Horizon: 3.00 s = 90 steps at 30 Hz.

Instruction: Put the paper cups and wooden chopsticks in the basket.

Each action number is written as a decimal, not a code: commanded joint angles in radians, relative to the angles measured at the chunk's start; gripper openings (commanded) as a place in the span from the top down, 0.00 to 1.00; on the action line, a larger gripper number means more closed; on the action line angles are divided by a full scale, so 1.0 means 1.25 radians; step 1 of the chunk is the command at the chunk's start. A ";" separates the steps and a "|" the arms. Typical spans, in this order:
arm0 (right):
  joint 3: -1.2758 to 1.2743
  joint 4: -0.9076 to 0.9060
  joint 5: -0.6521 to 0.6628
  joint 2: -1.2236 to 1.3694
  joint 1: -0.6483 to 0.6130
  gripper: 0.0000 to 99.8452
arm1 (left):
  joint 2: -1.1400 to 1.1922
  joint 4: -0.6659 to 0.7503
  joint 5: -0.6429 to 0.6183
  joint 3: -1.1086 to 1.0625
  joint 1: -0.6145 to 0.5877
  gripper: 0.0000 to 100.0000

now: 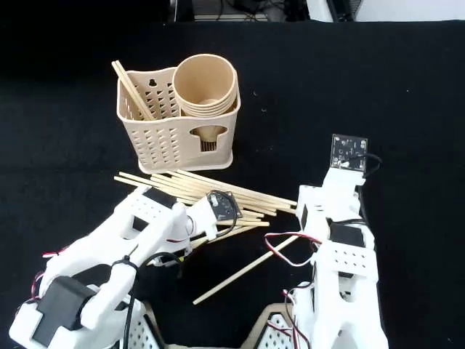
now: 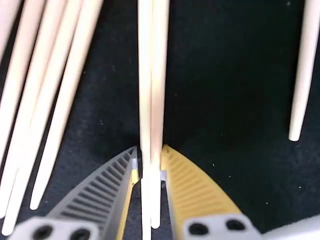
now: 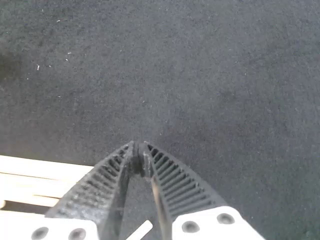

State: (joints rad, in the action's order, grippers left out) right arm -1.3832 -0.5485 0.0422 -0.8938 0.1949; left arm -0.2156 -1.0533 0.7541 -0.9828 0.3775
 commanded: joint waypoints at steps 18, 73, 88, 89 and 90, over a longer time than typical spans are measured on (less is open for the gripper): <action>0.007 0.018 0.010 -0.017 -0.011 0.98 | -0.301 -0.149 -0.082 -0.048 0.084 0.97; 0.353 -0.362 0.390 0.419 -0.779 0.82 | -0.665 -0.016 -0.149 -0.333 -0.774 0.86; 0.395 -0.288 0.392 0.607 -0.841 0.82 | -0.665 -0.012 -0.191 -0.349 -0.770 0.86; 0.398 -0.290 0.392 0.618 -0.841 0.82 | -0.665 -0.012 -0.191 -0.349 -0.770 0.86; 0.408 -0.293 0.390 0.624 -0.841 0.82 | -0.665 -0.012 -0.191 -0.349 -0.770 0.86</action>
State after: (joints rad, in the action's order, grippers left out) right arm -0.9152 -0.9367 0.5255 -0.1557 -0.8408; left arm -1.0411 -1.0810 0.5194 -1.4231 -0.5831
